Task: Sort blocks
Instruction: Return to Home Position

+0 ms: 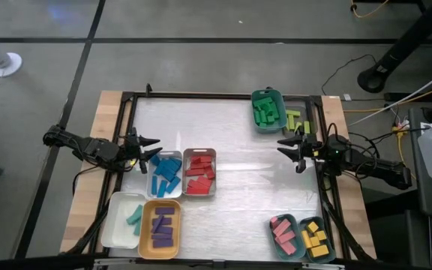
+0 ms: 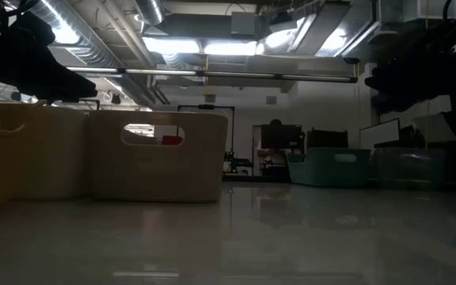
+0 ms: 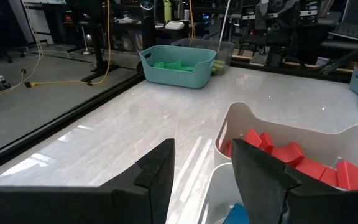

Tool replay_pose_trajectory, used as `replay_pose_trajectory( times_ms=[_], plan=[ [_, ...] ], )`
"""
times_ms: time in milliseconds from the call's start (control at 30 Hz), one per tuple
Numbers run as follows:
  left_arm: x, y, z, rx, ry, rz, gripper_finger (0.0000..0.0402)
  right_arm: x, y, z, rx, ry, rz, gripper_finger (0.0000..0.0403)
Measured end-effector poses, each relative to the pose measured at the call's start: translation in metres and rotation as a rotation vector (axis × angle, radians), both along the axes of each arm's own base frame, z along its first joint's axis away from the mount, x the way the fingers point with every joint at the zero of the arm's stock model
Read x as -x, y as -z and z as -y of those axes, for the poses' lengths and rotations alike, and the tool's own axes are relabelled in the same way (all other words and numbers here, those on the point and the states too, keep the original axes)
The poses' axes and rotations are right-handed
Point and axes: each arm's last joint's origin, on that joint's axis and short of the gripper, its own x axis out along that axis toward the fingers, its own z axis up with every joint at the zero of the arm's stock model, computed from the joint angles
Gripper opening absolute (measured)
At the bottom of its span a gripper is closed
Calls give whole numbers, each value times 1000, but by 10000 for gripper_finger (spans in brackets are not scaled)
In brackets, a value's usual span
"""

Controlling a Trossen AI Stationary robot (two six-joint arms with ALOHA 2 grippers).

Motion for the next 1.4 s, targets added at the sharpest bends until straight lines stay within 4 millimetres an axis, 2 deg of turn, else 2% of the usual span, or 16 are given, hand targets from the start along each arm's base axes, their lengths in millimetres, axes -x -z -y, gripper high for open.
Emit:
replay_pose_trajectory(
  times_ms=[1000,1400],
  plan=[
    [0,0,0,0,0,-1,148,0,0,0,0,1,0,145],
    [0,0,0,0,0,-1,148,-1,1,-6,-3,-39,-8,145]
  ],
)
